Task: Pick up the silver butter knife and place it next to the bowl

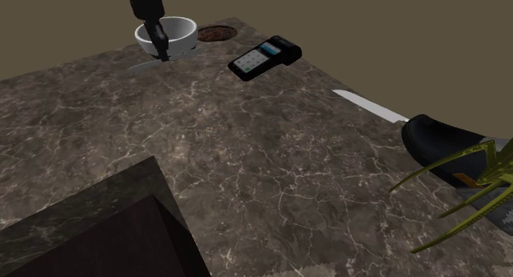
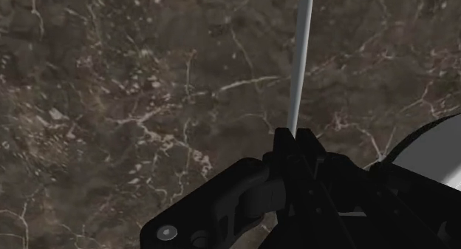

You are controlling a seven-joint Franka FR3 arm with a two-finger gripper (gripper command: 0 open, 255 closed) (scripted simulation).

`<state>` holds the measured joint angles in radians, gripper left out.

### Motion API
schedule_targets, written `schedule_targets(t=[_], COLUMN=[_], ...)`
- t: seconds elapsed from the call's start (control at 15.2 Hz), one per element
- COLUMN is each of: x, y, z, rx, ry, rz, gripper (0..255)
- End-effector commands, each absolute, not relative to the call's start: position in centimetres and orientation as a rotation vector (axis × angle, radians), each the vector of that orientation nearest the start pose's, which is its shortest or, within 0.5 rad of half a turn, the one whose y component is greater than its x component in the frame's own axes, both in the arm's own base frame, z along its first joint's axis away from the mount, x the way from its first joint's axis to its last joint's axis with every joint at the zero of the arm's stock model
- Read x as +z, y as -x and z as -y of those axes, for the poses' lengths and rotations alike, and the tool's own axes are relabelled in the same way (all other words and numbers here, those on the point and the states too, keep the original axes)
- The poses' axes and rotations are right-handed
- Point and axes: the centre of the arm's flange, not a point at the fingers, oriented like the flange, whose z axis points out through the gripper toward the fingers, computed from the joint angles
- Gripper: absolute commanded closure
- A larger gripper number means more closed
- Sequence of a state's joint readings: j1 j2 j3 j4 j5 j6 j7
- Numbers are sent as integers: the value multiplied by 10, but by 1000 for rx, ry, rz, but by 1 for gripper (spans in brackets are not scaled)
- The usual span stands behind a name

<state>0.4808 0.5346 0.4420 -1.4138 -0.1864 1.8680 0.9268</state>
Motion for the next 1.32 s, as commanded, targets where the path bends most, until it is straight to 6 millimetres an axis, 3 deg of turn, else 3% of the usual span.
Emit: schedule_targets(t=[0.0, 0.4, 0.86, 0.92, 1.25], x=[401, 369, 369, 369, 369], y=[-474, -474, -474, -474, -474], z=[-510, -510, -510, -510, -510], rx=[82, 82, 82, 82, 82], ry=[3138, 3138, 3138, 3138, 3138], rz=[4, 4, 4, 4, 4], gripper=[255, 255, 255, 0, 0])
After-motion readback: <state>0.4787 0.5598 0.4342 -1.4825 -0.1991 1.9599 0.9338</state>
